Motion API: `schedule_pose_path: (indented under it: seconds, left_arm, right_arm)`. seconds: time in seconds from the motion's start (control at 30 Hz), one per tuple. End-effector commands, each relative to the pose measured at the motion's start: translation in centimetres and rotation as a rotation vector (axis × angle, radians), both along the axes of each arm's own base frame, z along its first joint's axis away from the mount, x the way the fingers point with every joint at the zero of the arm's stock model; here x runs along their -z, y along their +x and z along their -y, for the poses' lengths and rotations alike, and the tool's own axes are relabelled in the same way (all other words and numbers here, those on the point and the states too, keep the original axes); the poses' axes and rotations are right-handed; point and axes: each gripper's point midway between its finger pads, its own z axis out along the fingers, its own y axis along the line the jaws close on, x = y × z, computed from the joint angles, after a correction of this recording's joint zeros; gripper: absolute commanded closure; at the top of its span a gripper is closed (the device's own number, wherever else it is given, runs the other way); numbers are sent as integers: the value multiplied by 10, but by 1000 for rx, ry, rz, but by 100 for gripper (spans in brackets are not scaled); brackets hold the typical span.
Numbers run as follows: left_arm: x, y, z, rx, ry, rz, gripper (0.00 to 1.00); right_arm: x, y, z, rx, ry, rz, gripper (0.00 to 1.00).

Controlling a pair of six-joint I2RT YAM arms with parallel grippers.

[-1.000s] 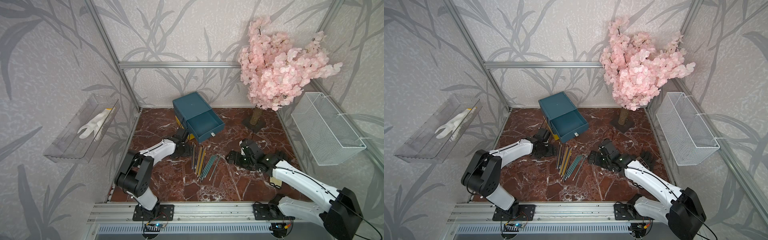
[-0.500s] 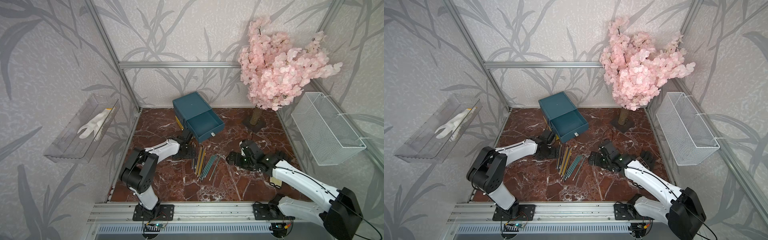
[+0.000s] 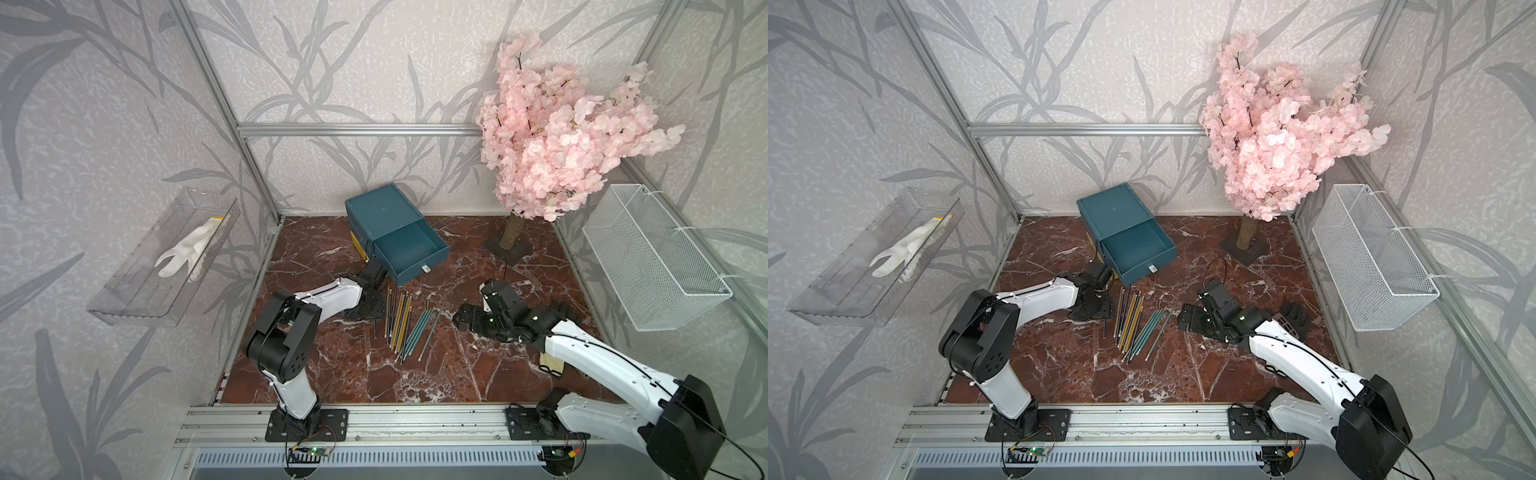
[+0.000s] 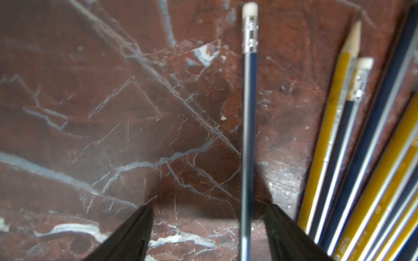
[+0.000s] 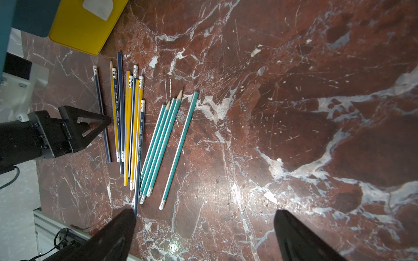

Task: Please place the pencils in the drawer according to their color
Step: Pick up the pencil from the center of the board.

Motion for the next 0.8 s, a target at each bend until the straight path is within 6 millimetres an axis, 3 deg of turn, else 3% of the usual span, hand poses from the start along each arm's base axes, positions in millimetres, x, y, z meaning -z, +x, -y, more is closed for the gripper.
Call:
schedule_pose_path:
  seconds: [0.0,0.3,0.6,0.77]
  left_arm:
    - [13,-19,-9,-27,35,-70,30]
    - [21,-28,-9,-44,19,-102,60]
    - [28,-37,-9,-63,5,-129,80]
    - [29,-39,-8,-66,-7,-136,100]
  right_arm:
    - [-12,5,-2,4,11,23,1]
    - [-16,5,-2,2,16,30,1]
    - [-28,6,-2,3,29,49,1]
    - [-32,8,-2,4,30,57,1]
